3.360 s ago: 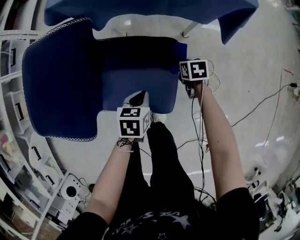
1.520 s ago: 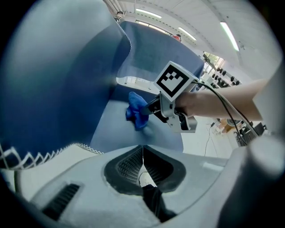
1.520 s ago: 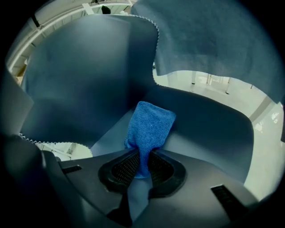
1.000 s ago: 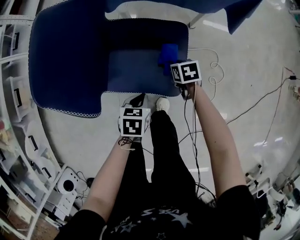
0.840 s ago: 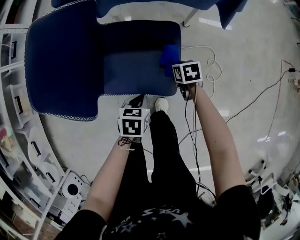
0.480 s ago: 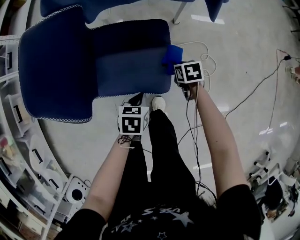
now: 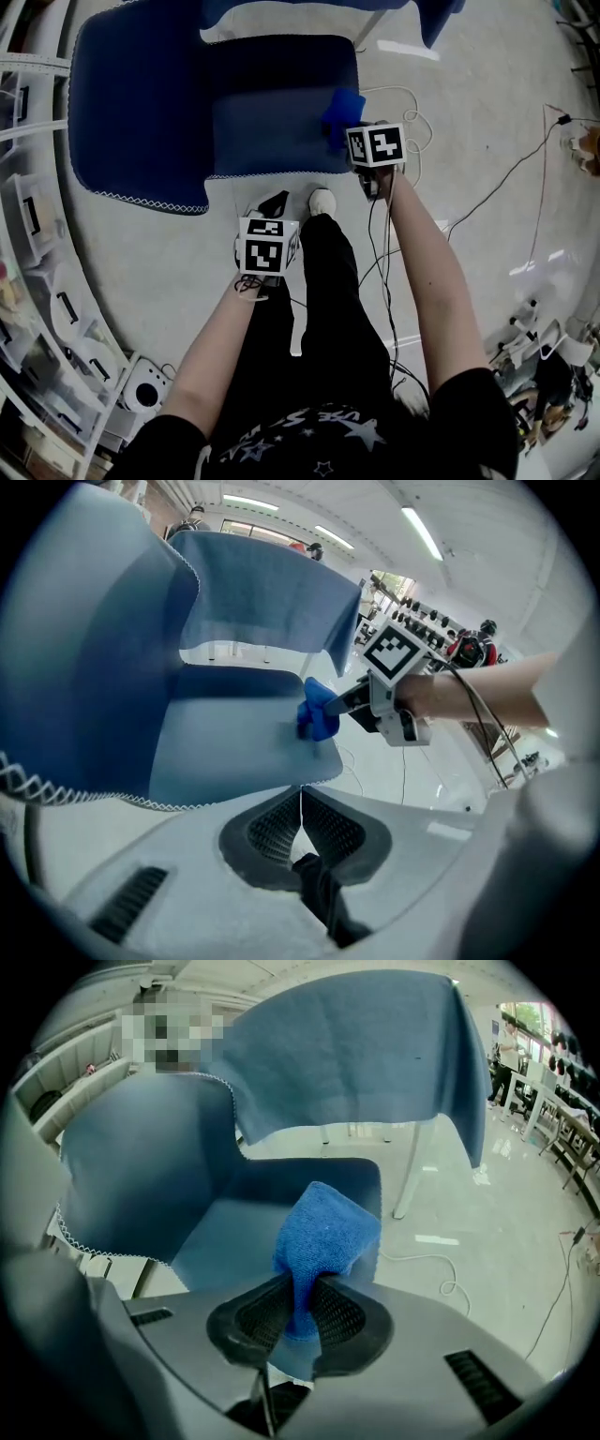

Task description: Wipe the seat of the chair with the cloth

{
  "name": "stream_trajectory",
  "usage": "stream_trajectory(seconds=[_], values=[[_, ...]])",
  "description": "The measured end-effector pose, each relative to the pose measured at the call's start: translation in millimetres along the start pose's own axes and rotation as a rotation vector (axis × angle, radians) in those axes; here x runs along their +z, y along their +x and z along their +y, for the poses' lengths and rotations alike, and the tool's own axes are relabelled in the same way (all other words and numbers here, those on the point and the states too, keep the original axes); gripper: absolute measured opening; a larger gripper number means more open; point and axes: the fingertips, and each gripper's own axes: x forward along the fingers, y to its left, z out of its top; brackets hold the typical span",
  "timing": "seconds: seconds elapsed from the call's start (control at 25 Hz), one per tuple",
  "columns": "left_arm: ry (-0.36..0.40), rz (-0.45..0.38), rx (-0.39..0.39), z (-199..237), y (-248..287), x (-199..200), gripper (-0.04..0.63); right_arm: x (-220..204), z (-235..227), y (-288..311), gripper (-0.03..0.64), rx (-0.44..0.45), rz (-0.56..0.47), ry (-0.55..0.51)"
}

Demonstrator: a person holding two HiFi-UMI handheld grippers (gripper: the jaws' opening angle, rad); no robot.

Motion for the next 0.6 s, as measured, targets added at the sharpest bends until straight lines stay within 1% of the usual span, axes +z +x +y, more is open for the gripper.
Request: stream_trajectory(seconds=[0.16, 0.36, 0.48, 0.6], values=[[0.009, 0.008, -0.007, 21, -31, -34, 0.021, 4, 61, 6, 0.055, 0.031, -0.018, -0.039], [0.016, 0.017, 0.0, 56, -62, -70, 0.021, 14, 133, 14, 0.055, 0.108, -0.074, -0.067], [-0.007, 0.013, 0.029, 87, -81, -83, 0.021, 8, 178, 25, 0.055, 0.158, -0.059, -0.101], [-0.051, -0.003, 0.054, 107, -100, -88, 0.021, -1, 218, 34, 0.055, 0.206, -0.028, -0.136]])
